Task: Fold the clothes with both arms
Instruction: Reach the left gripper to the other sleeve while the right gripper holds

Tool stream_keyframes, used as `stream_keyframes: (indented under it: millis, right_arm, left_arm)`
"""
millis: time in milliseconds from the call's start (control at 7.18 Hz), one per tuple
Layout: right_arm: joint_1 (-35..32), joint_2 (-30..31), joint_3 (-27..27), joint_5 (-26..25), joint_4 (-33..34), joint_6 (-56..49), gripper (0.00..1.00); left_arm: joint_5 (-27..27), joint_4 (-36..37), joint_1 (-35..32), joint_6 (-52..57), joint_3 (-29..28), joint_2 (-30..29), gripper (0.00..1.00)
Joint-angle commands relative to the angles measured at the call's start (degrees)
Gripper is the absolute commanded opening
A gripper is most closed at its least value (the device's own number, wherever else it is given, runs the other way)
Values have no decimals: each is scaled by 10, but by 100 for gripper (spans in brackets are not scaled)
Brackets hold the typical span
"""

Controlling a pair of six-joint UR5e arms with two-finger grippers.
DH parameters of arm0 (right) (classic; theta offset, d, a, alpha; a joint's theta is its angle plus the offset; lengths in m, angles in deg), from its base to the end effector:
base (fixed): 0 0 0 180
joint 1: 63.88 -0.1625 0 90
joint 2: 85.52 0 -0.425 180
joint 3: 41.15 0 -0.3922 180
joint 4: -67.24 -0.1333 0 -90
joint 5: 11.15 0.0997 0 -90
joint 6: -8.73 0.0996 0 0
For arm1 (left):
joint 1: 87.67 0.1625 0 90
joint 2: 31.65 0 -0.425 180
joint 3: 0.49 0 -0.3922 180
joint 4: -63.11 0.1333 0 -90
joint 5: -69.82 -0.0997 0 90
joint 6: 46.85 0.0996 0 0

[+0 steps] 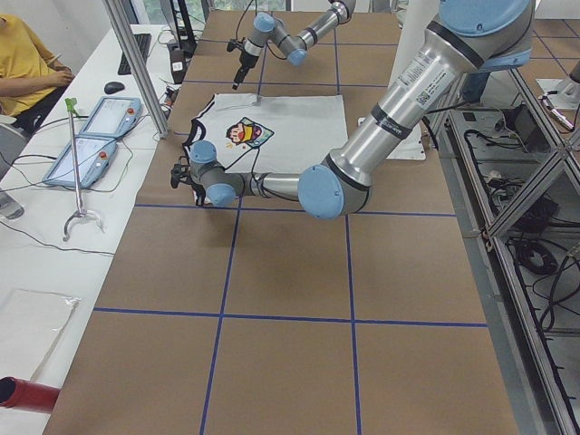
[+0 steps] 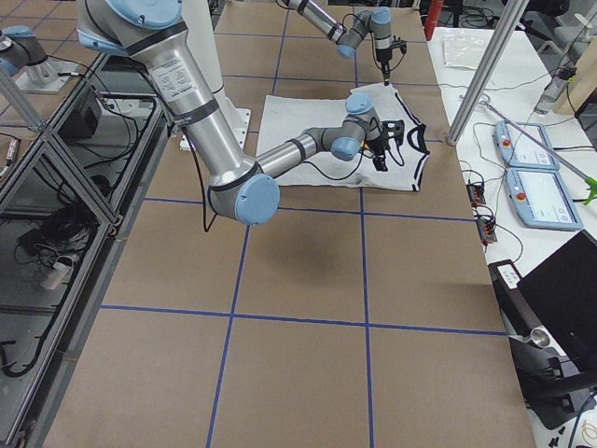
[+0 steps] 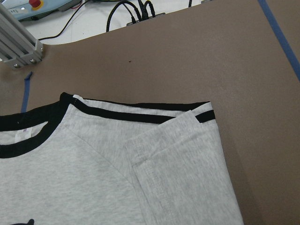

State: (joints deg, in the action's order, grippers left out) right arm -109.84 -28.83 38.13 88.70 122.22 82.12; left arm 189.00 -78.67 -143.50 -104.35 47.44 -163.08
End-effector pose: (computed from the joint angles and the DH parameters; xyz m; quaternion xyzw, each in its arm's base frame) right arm -0.4251 -0.6069 0.3354 0.1850 -0.4493 0.1812 0.8550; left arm 0.3813 -0.7125 0.4625 0.1280 0.4579 -0.0700 0.8769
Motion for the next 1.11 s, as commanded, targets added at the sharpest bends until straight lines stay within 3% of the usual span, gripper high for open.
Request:
stream_keyframes:
  millis: [0,279,557,975]
  right_arm:
    - [0,0,0,0,0,-1,100]
    - [0,1,-1,0,0,-3,100]
    - [0,4,-2,0,0,-5,100]
    - [1,4,-4,-1,0,0,100]
  left_arm:
    - [2,5,-2,-32,51,-4,0]
    - [-6,14,8,-109,78,-24,0]
    - [-92,51,69,-152,75,-66,0]
    - [-163,49,88,-155,28,-96,0]
